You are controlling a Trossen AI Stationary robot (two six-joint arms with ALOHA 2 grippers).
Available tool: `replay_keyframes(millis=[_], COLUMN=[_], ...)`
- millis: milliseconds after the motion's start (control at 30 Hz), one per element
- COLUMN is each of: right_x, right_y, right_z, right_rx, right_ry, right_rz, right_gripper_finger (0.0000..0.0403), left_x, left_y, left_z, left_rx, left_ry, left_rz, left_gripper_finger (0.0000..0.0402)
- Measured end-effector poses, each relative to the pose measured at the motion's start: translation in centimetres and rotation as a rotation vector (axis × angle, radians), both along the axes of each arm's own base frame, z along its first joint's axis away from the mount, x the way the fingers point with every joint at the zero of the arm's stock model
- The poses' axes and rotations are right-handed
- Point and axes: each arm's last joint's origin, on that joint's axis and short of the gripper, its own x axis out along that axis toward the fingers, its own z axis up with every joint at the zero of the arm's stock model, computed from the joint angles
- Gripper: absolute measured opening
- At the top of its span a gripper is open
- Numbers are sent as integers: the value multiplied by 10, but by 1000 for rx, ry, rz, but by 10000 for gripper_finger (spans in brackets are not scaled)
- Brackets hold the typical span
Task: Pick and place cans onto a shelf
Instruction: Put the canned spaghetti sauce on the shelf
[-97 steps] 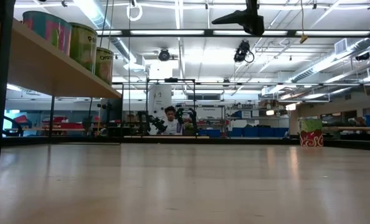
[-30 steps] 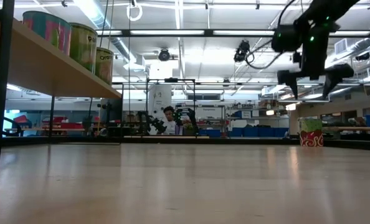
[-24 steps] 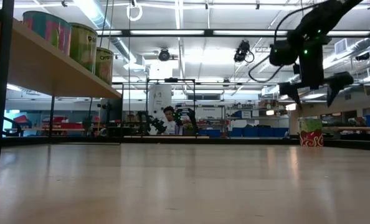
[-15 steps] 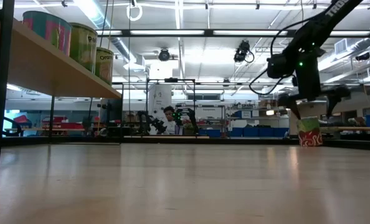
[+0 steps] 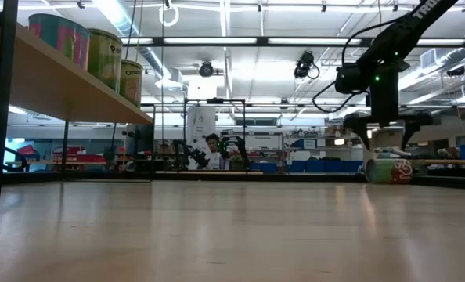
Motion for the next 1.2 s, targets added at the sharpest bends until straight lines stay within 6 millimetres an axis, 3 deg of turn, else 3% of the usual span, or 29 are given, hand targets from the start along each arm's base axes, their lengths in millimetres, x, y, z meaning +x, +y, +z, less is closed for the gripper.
replay_keyframes(millis=[133,333,533,933,1200], right_x=[2,9,5,5,6], right_y=[0,4,-14,-27,-26], right_z=[1,0,-14,-46,-49], right_rx=[-8,-65,-22,70,96], right_ry=[-110,-311,-454,-418,-360], right_rz=[-70,-350,-524,-634,-553], right_gripper_finger=[348,348,348,348,347], left_x=[1,2,1,-1,-4], left_y=[5,12,13,13,14], left_z=[0,-4,-7,-13,-13], left_rx=[2,12,20,-15,-18], left_ry=[2,40,78,126,131], left_rz=[26,54,52,49,49], left_gripper_finger=[343,343,343,343,343])
